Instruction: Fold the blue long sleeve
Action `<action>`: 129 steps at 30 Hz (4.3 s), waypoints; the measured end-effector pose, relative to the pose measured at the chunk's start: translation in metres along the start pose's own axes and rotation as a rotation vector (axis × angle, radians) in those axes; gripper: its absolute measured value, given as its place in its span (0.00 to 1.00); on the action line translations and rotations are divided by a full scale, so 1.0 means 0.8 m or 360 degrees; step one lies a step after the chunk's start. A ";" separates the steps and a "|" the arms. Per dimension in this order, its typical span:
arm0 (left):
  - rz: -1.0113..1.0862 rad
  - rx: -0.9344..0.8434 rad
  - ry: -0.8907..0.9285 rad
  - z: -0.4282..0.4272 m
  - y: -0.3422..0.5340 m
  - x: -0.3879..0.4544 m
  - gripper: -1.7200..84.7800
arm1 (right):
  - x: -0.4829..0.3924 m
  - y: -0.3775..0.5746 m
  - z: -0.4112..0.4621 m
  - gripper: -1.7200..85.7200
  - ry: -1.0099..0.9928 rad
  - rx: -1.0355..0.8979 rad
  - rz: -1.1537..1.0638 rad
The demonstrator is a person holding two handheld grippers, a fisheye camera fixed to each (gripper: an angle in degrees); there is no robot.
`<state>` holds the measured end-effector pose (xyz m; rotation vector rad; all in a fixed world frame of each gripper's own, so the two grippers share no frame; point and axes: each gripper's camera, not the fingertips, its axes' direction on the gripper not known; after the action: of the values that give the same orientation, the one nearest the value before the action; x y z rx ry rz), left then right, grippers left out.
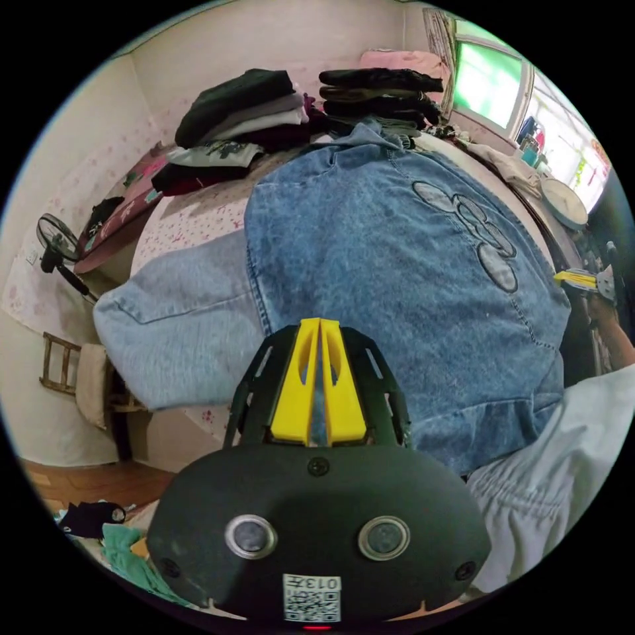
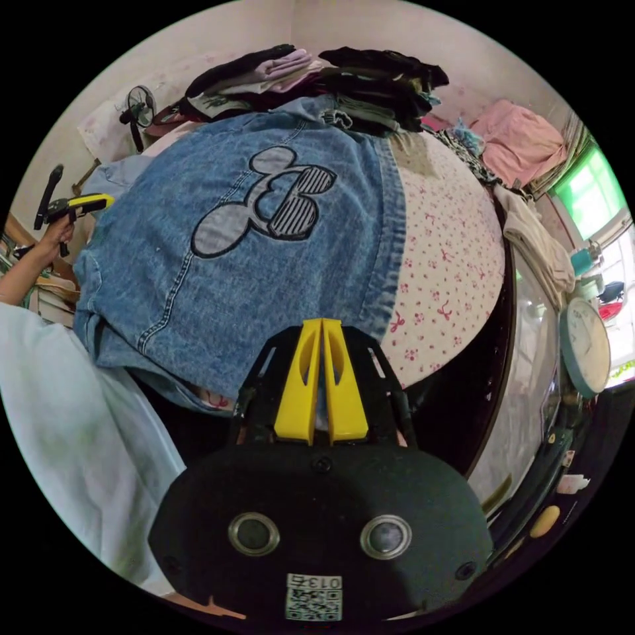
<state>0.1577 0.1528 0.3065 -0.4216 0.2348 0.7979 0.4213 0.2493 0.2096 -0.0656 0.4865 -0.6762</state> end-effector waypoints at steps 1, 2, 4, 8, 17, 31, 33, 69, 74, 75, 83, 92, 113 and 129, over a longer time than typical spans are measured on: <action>-0.0015 -0.0015 0.0022 0.010 -0.011 0.000 0.02 | -0.004 -0.019 0.010 0.02 -0.0002 -0.0012 -0.0018; -0.0025 -0.0026 0.0020 0.016 -0.015 -0.001 0.02 | -0.006 -0.037 0.021 0.02 -0.0014 -0.0036 -0.0024; -0.0091 -0.0155 -0.0026 0.041 -0.022 -0.010 0.02 | -0.005 -0.059 0.040 0.02 -0.0033 -0.0091 -0.0014; -0.0230 -0.0169 0.0054 0.042 -0.003 -0.044 0.02 | 0.024 -0.068 0.053 0.02 -0.0114 -0.0107 0.0058; -0.0071 0.0077 0.0039 0.030 -0.095 -0.022 0.02 | 0.038 -0.200 0.052 0.02 -0.0062 0.0064 -0.0035; -0.0027 -0.0037 -0.0047 0.094 -0.165 -0.046 0.02 | 0.143 -0.330 0.132 0.02 -0.0034 -0.0031 0.0084; 0.0027 0.0079 -0.0081 0.082 -0.177 -0.034 0.02 | 0.156 -0.342 0.121 0.02 -0.0080 0.0103 0.0079; 0.0351 0.0027 0.0057 0.159 -0.284 0.046 0.02 | 0.111 -0.525 0.181 0.02 -0.0118 0.0071 -0.0295; 0.0342 0.0087 0.0075 0.121 -0.268 0.041 0.02 | 0.114 -0.479 0.123 0.02 -0.0115 0.0163 -0.0194; 0.0399 0.0126 0.0123 0.108 -0.255 0.051 0.02 | 0.108 -0.470 0.116 0.02 -0.0139 0.0182 -0.0209; 0.0457 -0.0040 0.0281 0.107 -0.167 0.116 0.02 | 0.029 -0.317 0.083 0.03 -0.0291 0.0137 -0.0172; 0.0586 -0.0032 0.0477 0.056 -0.133 0.108 0.02 | 0.036 -0.200 0.025 0.02 -0.0089 0.0091 -0.0006; 0.1033 -0.0396 0.0389 -0.065 0.103 0.200 0.11 | -0.112 0.008 -0.034 0.09 -0.0589 -0.0121 -0.0688; 0.1065 -0.0352 0.0305 -0.074 0.113 0.240 0.17 | -0.033 -0.004 -0.221 0.02 -0.1354 0.0500 -0.0752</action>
<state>0.2192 0.3056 0.1599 -0.6418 0.4820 1.4495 0.3217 0.2806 0.0643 -0.1651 -0.4733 -1.0965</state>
